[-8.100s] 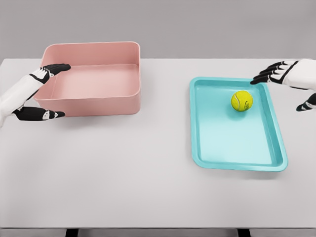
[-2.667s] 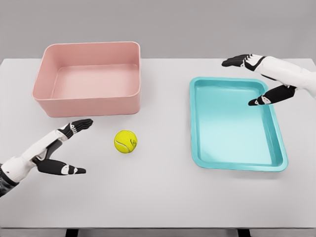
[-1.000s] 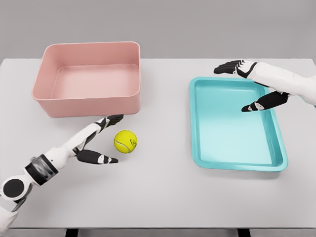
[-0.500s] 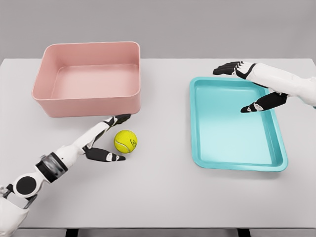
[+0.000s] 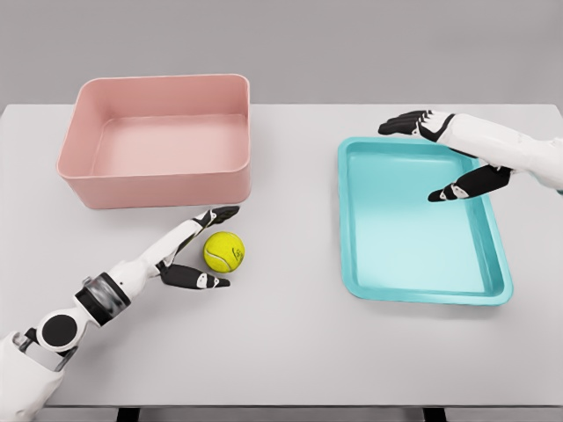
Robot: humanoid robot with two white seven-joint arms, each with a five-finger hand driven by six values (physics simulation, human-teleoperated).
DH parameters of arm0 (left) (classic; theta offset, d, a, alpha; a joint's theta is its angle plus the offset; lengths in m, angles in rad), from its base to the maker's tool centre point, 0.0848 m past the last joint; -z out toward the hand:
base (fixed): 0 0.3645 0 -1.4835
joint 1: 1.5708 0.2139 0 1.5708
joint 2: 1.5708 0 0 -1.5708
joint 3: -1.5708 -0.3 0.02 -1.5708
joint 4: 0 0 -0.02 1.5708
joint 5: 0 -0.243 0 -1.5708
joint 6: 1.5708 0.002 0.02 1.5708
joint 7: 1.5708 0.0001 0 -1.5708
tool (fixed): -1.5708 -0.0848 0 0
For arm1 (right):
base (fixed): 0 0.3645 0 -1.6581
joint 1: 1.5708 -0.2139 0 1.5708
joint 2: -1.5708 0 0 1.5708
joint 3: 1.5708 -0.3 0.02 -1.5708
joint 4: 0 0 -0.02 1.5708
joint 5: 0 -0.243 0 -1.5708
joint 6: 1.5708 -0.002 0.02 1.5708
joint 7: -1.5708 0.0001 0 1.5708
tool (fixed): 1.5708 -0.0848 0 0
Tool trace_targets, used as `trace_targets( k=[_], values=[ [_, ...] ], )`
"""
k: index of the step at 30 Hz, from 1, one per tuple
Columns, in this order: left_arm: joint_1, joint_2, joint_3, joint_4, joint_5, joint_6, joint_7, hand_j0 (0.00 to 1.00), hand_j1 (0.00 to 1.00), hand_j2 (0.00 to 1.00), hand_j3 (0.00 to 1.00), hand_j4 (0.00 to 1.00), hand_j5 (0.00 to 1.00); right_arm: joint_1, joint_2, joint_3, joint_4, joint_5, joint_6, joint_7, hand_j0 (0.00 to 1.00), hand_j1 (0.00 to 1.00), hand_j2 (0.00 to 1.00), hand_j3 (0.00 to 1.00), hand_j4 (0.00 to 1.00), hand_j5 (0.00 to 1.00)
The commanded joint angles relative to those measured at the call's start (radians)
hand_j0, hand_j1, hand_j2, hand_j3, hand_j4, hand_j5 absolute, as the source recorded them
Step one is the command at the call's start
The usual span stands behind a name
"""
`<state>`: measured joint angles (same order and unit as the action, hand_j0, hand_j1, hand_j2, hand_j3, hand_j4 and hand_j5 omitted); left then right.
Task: Put the tennis from the blue tray into the pink basket with both arms
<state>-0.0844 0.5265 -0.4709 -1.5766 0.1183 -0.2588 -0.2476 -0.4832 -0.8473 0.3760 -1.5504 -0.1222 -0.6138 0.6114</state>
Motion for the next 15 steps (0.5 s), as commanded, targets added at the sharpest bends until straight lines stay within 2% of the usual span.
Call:
trace_targets(
  k=[1, 4, 10, 15],
  values=[
    [0.0, -0.005, 0.0, 0.009, 0.003, 0.0, 0.001, 0.96, 0.96, 0.96, 0.96, 0.96, 0.96, 0.0, -0.001, 0.0, 0.0, -0.008, 0.003, 0.0, 1.0, 1.0, 1.0, 1.0, 1.0, 1.0],
    [-0.005, -0.005, -0.002, 0.01, 0.003, -0.002, -0.001, 0.94, 0.94, 0.94, 0.94, 0.94, 0.94, 0.0, -0.001, 0.0, 0.0, -0.007, 0.003, 0.0, 1.0, 1.0, 1.0, 1.0, 1.0, 1.0],
    [-0.002, -0.002, 0.0, 0.003, 0.004, -0.011, -0.001, 0.73, 0.73, 0.73, 0.73, 0.73, 0.73, 0.002, -0.001, 0.0, 0.0, -0.007, 0.003, 0.0, 1.0, 1.0, 1.0, 1.0, 1.0, 1.0],
    [0.005, 0.001, -0.002, 0.0, 0.004, -0.013, -0.001, 0.72, 0.72, 0.72, 0.72, 0.72, 0.72, 0.002, -0.001, 0.001, 0.0, -0.007, 0.003, 0.0, 1.0, 1.0, 1.0, 1.0, 1.0, 1.0]
  ],
)
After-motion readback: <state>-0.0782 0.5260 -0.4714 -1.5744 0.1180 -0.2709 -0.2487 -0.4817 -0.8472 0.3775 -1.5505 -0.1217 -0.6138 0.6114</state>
